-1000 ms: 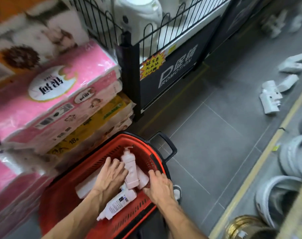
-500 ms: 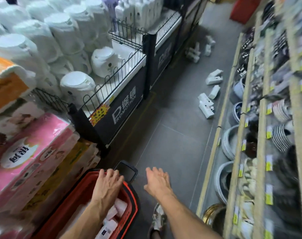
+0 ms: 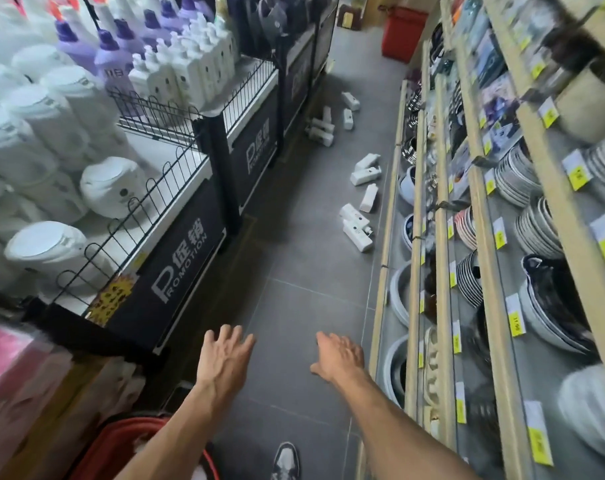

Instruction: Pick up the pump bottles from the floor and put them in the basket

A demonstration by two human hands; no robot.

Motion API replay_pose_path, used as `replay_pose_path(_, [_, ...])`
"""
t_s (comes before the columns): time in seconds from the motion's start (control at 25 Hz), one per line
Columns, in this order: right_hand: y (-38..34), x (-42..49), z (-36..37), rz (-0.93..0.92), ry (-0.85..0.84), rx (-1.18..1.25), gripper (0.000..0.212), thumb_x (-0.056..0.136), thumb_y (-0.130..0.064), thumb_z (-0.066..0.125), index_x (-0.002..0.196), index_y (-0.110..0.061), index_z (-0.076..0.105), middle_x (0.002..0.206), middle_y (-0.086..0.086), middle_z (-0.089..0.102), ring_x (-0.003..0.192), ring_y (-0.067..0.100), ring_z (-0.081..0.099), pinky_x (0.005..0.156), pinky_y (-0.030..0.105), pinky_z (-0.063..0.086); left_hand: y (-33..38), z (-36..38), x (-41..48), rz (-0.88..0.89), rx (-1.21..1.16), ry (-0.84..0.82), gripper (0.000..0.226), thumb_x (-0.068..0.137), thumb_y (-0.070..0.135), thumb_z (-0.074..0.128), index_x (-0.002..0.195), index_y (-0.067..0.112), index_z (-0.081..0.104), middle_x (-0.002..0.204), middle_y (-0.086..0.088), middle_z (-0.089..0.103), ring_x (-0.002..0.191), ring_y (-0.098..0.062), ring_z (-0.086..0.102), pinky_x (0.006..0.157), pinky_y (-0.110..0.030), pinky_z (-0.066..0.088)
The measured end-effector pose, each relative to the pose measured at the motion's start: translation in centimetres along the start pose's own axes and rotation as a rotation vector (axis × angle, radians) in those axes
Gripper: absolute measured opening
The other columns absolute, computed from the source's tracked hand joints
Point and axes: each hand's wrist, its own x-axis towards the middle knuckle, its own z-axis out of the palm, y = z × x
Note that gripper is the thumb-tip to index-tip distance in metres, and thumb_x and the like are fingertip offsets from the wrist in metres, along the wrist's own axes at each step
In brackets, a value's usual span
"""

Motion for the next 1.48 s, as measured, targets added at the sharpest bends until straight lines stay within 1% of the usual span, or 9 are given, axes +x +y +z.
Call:
replay_pose_path(0.08, [2.2,1.3,-1.8,0.029,0.004,0.026,0.047,0.090,-0.038,0.068,0.129,-0.019,0.051,0.131,0.008,0.060,0.124,0.030,0.054,0.097,0.039,0.042,0.8,-1.3,2.3,-0.063,-0.048,0.030,0.053,0.075,0.025,0.067,0.127,0.028,0.054,0.119,-0.001,0.055,0.108,-0.025,0.050,0.078,-0.037,0.037])
replay_pose_path(0.2, [4.6,3.2,-4.5,0.069,0.024,0.077,0.047,0.089,-0.037,0.069,0.129,-0.020,0.052,0.131,0.007,0.059,0.124,0.029,0.055,0.096,0.038,0.042,1.4,-3.4,5.5,-0.070,-0.042,0.020,0.058,0.083,0.027,0.061,0.139,0.030,0.044,0.129,0.001,0.049,0.116,-0.023,0.045,0.082,-0.035,0.035])
replay_pose_path(0.44, [8.8,8.6,-10.3,0.157,0.057,0.141,0.047,0.086,-0.037,0.072,0.126,-0.021,0.053,0.124,0.006,0.063,0.116,0.028,0.058,0.094,0.039,0.047,1.6,-8.8,14.2,-0.014,-0.006,0.050,0.054,0.084,0.027,0.062,0.134,0.030,0.045,0.127,0.001,0.049,0.116,-0.023,0.045,0.082,-0.037,0.034])
replay_pose_path(0.64, [10.6,15.2,-15.4,0.206,0.083,0.191,0.053,0.086,-0.039,0.074,0.130,-0.021,0.052,0.126,0.005,0.063,0.116,0.028,0.058,0.092,0.038,0.046,1.5,-11.9,22.3,0.051,-0.045,0.068,0.059,0.081,0.027,0.063,0.137,0.030,0.044,0.129,0.002,0.049,0.119,-0.024,0.044,0.085,-0.037,0.035])
replay_pose_path(0.8, [11.8,20.5,-19.5,0.254,0.114,0.234,0.054,0.083,-0.040,0.077,0.128,-0.020,0.054,0.125,0.005,0.064,0.114,0.027,0.059,0.096,0.041,0.049,0.9,-14.8,30.2,0.121,-0.033,0.075,0.059,0.083,0.029,0.064,0.138,0.032,0.043,0.129,0.003,0.048,0.120,-0.024,0.043,0.087,-0.036,0.034])
replay_pose_path(1.04, [14.3,28.1,-25.5,0.248,0.205,0.235,0.052,0.085,-0.039,0.075,0.128,-0.021,0.052,0.127,0.004,0.062,0.116,0.026,0.057,0.098,0.041,0.046,-0.3,-22.1,42.9,0.169,0.002,0.161,0.054,0.083,0.027,0.058,0.135,0.031,0.046,0.126,0.003,0.049,0.118,-0.024,0.045,0.088,-0.037,0.037])
replay_pose_path(1.16, [15.8,31.7,-28.5,0.250,0.259,0.200,0.051,0.086,-0.036,0.071,0.131,-0.022,0.049,0.133,0.004,0.057,0.122,0.028,0.053,0.100,0.043,0.042,0.3,-24.9,48.8,0.196,-0.008,0.193,0.051,0.083,0.033,0.062,0.131,0.032,0.048,0.124,0.003,0.051,0.116,-0.025,0.047,0.087,-0.038,0.038])
replay_pose_path(1.28, [18.1,35.9,-31.6,0.248,0.286,0.185,0.053,0.087,-0.036,0.070,0.133,-0.023,0.048,0.134,0.006,0.056,0.122,0.029,0.052,0.098,0.043,0.042,1.7,-28.0,54.4,0.202,0.000,0.222,0.046,0.083,0.032,0.060,0.128,0.031,0.050,0.124,0.002,0.052,0.117,-0.025,0.046,0.087,-0.039,0.038])
replay_pose_path(1.48, [22.2,42.8,-36.1,0.234,0.279,0.207,0.056,0.087,-0.036,0.071,0.137,-0.024,0.047,0.134,0.006,0.056,0.122,0.029,0.053,0.097,0.040,0.042,5.1,-32.8,61.2,0.170,-0.062,0.238,0.059,0.076,0.028,0.059,0.134,0.033,0.049,0.128,0.003,0.051,0.121,-0.026,0.045,0.090,-0.039,0.038])
